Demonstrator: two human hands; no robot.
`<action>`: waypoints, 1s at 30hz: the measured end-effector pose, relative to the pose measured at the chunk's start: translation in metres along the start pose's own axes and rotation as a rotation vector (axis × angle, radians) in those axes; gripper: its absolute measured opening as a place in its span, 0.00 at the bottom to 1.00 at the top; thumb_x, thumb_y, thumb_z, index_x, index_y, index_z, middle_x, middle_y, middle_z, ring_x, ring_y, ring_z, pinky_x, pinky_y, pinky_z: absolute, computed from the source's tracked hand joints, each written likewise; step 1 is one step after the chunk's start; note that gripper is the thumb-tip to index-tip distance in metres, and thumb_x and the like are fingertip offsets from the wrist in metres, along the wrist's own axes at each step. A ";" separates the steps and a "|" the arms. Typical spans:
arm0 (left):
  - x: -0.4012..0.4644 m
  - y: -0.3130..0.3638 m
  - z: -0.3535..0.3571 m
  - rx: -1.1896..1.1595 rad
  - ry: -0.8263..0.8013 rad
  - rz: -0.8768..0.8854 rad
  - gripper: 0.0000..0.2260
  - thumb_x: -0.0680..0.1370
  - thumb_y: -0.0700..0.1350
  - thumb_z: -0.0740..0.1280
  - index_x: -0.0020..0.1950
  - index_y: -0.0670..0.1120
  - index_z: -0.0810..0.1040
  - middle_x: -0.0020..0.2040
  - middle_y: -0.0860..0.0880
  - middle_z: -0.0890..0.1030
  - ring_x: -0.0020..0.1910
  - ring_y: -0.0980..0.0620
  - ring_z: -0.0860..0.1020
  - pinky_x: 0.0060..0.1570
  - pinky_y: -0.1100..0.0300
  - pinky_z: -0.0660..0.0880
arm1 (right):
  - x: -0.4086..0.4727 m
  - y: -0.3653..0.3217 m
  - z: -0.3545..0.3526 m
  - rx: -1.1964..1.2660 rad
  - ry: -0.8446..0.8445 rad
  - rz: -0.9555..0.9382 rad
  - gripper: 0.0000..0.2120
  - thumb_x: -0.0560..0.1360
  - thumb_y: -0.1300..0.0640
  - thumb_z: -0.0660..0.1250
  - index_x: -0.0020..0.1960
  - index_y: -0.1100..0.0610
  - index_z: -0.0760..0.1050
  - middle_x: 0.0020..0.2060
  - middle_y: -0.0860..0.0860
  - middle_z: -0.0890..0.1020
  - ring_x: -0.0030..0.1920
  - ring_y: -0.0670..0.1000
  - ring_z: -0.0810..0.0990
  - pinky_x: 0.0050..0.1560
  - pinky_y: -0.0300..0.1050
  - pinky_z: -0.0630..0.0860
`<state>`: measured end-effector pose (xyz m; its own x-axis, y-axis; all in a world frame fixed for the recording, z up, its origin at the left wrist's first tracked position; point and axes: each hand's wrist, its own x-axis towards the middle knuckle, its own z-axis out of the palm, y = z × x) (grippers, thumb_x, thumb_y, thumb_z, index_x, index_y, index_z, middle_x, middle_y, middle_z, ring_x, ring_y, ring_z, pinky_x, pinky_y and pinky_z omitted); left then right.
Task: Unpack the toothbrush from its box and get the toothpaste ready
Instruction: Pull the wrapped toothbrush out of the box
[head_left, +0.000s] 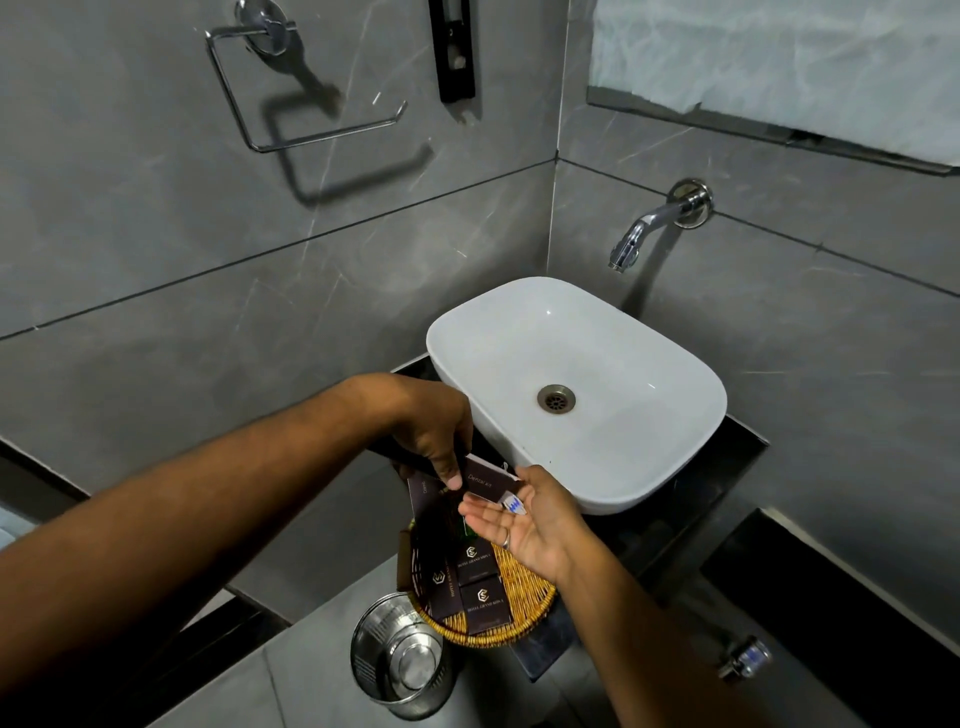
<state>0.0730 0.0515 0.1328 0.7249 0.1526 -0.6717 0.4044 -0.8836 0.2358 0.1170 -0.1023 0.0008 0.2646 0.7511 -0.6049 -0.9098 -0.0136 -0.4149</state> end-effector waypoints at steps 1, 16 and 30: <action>0.001 0.001 0.002 0.006 -0.011 -0.007 0.18 0.70 0.46 0.76 0.58 0.42 0.81 0.37 0.51 0.81 0.30 0.54 0.80 0.36 0.61 0.80 | 0.001 0.001 -0.001 -0.010 0.008 0.000 0.19 0.80 0.50 0.56 0.55 0.67 0.73 0.39 0.68 0.85 0.40 0.63 0.86 0.34 0.51 0.84; -0.007 0.008 -0.013 0.391 0.015 0.005 0.09 0.70 0.49 0.74 0.36 0.47 0.78 0.16 0.56 0.73 0.14 0.63 0.71 0.30 0.61 0.69 | 0.017 0.015 -0.010 -0.092 -0.043 -0.053 0.16 0.78 0.56 0.60 0.43 0.67 0.80 0.36 0.62 0.85 0.39 0.57 0.86 0.37 0.48 0.83; -0.021 -0.037 -0.001 -0.049 0.094 -0.059 0.12 0.71 0.49 0.75 0.52 0.48 0.82 0.38 0.54 0.82 0.29 0.55 0.82 0.40 0.60 0.78 | 0.003 -0.002 -0.022 -0.085 -0.058 -0.171 0.13 0.66 0.62 0.75 0.49 0.66 0.80 0.36 0.58 0.85 0.32 0.50 0.82 0.30 0.37 0.80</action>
<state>0.0435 0.0817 0.1386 0.7473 0.2469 -0.6169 0.4730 -0.8497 0.2329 0.1265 -0.1147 -0.0154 0.3915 0.7841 -0.4816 -0.8223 0.0632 -0.5655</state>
